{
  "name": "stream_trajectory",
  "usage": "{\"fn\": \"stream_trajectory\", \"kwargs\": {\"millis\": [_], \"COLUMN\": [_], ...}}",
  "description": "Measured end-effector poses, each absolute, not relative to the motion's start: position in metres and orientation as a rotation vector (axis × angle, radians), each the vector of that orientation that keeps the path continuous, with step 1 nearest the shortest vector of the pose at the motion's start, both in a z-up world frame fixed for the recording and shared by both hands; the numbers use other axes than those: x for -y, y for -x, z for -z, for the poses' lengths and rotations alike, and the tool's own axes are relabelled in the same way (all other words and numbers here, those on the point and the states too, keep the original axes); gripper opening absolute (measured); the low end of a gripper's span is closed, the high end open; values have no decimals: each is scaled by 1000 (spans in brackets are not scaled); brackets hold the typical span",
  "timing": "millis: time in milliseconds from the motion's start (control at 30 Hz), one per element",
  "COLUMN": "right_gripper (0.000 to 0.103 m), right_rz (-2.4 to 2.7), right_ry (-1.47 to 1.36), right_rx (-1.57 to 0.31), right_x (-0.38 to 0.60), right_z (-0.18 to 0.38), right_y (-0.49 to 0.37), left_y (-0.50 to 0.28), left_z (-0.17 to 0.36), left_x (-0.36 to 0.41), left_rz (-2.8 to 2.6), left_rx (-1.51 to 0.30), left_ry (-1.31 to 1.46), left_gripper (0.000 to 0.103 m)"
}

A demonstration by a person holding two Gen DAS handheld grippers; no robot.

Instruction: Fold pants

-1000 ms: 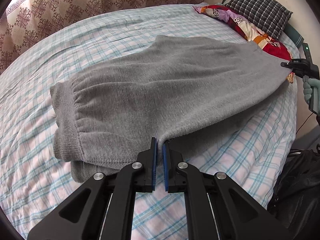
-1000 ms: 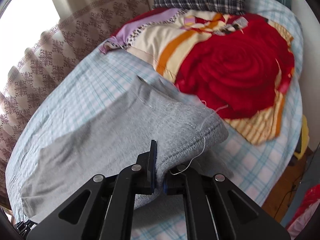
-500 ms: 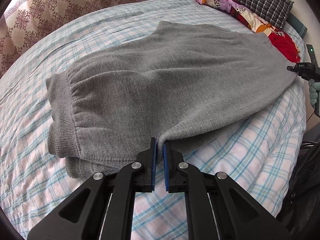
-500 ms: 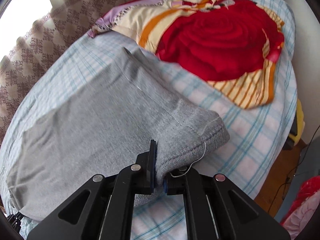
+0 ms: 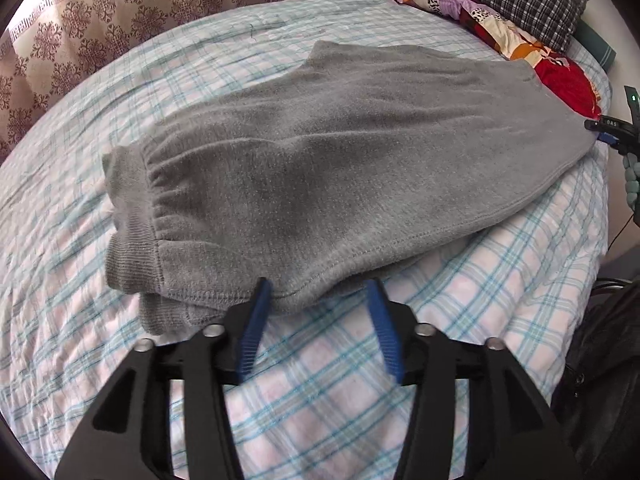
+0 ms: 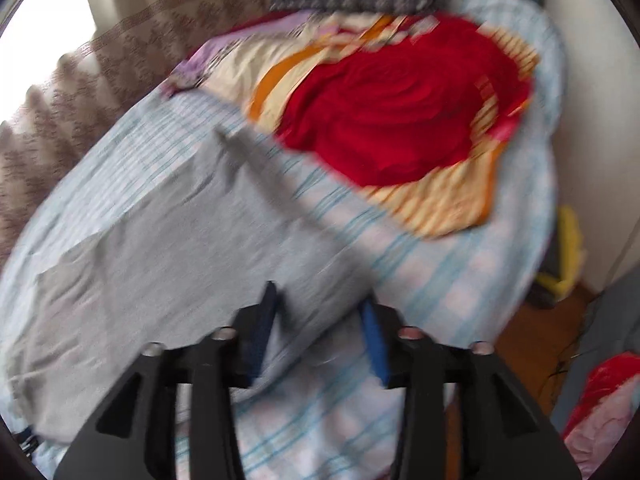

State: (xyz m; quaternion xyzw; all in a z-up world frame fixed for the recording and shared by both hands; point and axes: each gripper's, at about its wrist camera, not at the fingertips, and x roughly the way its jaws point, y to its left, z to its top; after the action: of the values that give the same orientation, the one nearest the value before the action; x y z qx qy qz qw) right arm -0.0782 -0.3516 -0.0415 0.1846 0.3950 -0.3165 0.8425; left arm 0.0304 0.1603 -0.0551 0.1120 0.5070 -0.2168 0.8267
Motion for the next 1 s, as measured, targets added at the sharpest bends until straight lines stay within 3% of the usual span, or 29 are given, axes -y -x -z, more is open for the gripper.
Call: {"fn": "stream_trajectory", "kwargs": {"millis": [333, 733, 1000], "right_gripper": [50, 50, 50], "right_rz": [441, 393, 475], "right_ry": [-255, -210, -200], "right_rx": [-835, -963, -987], "right_x": [310, 304, 332], "right_z": [36, 74, 91], "right_y": [13, -90, -115], "left_y": [-62, -147, -151], "left_z": [25, 65, 88], "left_x": [-151, -108, -111], "left_rz": [400, 267, 247], "left_rx": [-986, -1037, -1045], "left_ry": [-157, -125, -126], "left_gripper": [58, 58, 66]}}
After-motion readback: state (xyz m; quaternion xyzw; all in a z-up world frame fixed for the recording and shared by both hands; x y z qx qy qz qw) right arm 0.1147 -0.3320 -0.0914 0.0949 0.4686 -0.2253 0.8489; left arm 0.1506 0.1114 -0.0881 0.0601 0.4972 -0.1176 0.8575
